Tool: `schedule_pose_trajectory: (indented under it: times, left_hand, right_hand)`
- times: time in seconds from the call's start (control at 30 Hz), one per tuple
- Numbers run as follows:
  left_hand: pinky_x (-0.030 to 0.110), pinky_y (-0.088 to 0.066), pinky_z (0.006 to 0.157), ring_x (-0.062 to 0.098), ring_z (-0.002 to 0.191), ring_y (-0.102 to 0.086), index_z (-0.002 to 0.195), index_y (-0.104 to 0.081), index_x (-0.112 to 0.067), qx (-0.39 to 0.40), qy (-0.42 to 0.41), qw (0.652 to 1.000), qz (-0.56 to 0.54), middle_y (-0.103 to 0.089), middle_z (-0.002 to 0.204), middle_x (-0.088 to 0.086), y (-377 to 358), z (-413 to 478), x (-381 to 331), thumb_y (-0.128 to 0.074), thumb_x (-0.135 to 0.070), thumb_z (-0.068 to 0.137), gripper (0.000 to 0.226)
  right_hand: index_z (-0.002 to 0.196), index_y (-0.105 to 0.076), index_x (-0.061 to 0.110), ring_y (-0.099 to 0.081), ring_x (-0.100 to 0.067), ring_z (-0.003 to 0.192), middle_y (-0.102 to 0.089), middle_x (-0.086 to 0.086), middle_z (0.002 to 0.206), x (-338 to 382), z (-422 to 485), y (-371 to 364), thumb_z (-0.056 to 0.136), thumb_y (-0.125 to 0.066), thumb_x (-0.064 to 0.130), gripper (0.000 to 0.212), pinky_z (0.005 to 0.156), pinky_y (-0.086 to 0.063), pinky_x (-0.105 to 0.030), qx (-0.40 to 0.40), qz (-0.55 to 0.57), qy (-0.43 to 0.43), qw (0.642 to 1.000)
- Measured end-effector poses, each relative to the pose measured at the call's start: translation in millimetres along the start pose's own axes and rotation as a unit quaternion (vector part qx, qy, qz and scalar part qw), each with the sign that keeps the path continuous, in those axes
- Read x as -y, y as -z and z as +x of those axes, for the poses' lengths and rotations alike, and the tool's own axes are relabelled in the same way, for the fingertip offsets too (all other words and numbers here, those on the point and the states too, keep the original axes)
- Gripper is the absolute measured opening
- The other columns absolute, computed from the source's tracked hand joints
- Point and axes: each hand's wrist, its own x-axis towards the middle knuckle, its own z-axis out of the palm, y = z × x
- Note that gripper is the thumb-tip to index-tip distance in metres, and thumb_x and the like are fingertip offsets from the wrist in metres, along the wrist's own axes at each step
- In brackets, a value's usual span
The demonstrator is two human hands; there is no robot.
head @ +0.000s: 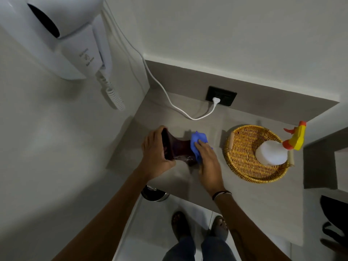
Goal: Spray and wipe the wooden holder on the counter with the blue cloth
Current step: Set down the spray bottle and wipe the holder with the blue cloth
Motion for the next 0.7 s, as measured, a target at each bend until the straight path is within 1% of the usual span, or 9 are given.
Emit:
schedule_pose_trajectory:
  times: [0.07,0.17,0.23,0.33,0.37,0.43,0.5,0.6,0.7]
  left_hand:
    - [0.049,-0.035,0.110,0.034,0.130,-0.045,0.149,-0.041,-0.008,-0.007,-0.001,1.000,0.010,-0.050,0.138,0.012,-4.3,4.8,-7.4,-0.088,-0.038,0.057,0.107]
    - [0.041,-0.039,0.101,0.032,0.123,-0.053,0.140,-0.050,-0.008,-0.011,-0.020,0.999,0.024,-0.057,0.128,0.007,-3.5,7.9,-10.9,-0.087,-0.046,0.061,0.095]
    - [0.040,-0.036,0.098,0.033,0.121,-0.053,0.140,-0.050,-0.006,-0.015,-0.018,1.000,0.013,-0.057,0.127,0.010,0.4,4.4,-6.0,-0.082,-0.050,0.056,0.101]
    - [0.050,-0.037,0.109,0.036,0.132,-0.050,0.153,-0.038,-0.012,-0.011,-0.010,1.000,0.023,-0.052,0.141,0.012,3.3,1.7,-7.7,-0.095,-0.039,0.052,0.119]
    - [0.052,-0.038,0.111,0.033,0.133,-0.049,0.156,-0.034,-0.019,-0.010,-0.010,1.000,0.025,-0.051,0.143,0.010,2.3,2.5,-12.4,-0.096,-0.043,0.052,0.123]
    - [0.051,-0.039,0.110,0.027,0.130,-0.049,0.156,-0.026,-0.037,-0.015,0.005,1.000,0.011,-0.051,0.142,0.005,-0.6,7.4,-25.3,-0.091,-0.062,0.054,0.124]
    - [0.054,-0.042,0.109,0.029,0.129,-0.049,0.154,-0.023,-0.050,-0.020,0.028,0.999,-0.008,-0.048,0.141,0.006,-4.6,13.1,-37.3,-0.079,-0.079,0.059,0.113]
    - [0.061,-0.046,0.106,0.036,0.129,-0.048,0.149,-0.031,-0.048,-0.020,0.027,0.999,0.027,-0.041,0.142,0.012,-9.5,23.1,-54.2,-0.062,-0.091,0.066,0.099]
    - [0.060,-0.044,0.107,0.037,0.133,-0.043,0.150,-0.029,-0.035,0.022,0.017,0.997,0.067,-0.034,0.147,0.013,-8.5,36.5,-68.7,-0.070,-0.092,0.058,0.115]
  right_hand:
    - [0.153,-0.048,0.011,-0.039,-0.027,0.154,-0.043,-0.009,0.163,23.5,5.0,-7.2,0.091,-0.054,-0.017,0.068,0.127,-0.034,-0.050,-0.017,0.050,0.033,0.998]
    - [0.156,-0.045,0.016,-0.038,-0.015,0.154,-0.041,-0.002,0.164,50.5,-1.8,-16.6,0.091,-0.047,-0.018,0.073,0.130,-0.030,-0.034,-0.009,0.103,0.100,0.990]
    - [0.157,-0.043,0.014,-0.035,-0.017,0.156,-0.039,-0.005,0.166,39.6,-2.2,-9.3,0.095,-0.052,-0.015,0.069,0.131,-0.029,-0.038,0.017,0.078,0.119,0.990]
    - [0.154,-0.046,0.009,-0.039,-0.026,0.153,-0.043,-0.013,0.163,7.2,3.9,16.0,0.094,-0.060,-0.009,0.064,0.127,-0.034,-0.050,0.018,0.016,0.057,0.998]
    - [0.153,-0.047,0.008,-0.041,-0.024,0.150,-0.045,-0.013,0.161,-1.0,6.2,24.8,0.094,-0.060,-0.007,0.062,0.126,-0.037,-0.050,-0.007,0.024,0.029,0.999]
    - [0.151,-0.048,0.008,-0.044,-0.018,0.144,-0.047,-0.013,0.159,-11.3,8.9,40.1,0.096,-0.055,-0.010,0.059,0.124,-0.041,-0.048,-0.081,0.050,-0.018,0.995]
    - [0.150,-0.048,0.007,-0.048,-0.023,0.142,-0.050,-0.015,0.157,-17.5,8.4,51.7,0.097,-0.050,-0.014,0.057,0.123,-0.041,-0.048,-0.142,0.071,-0.046,0.986]
    - [0.149,-0.050,0.007,-0.051,-0.030,0.141,-0.053,-0.016,0.153,-19.9,0.1,60.3,0.099,-0.047,-0.015,0.055,0.122,-0.042,-0.047,-0.173,0.107,-0.078,0.976]
    - [0.147,-0.052,0.006,-0.054,-0.030,0.137,-0.056,-0.017,0.150,-20.9,-8.2,62.5,0.100,-0.047,-0.013,0.051,0.119,-0.046,-0.048,-0.167,0.142,-0.094,0.971]
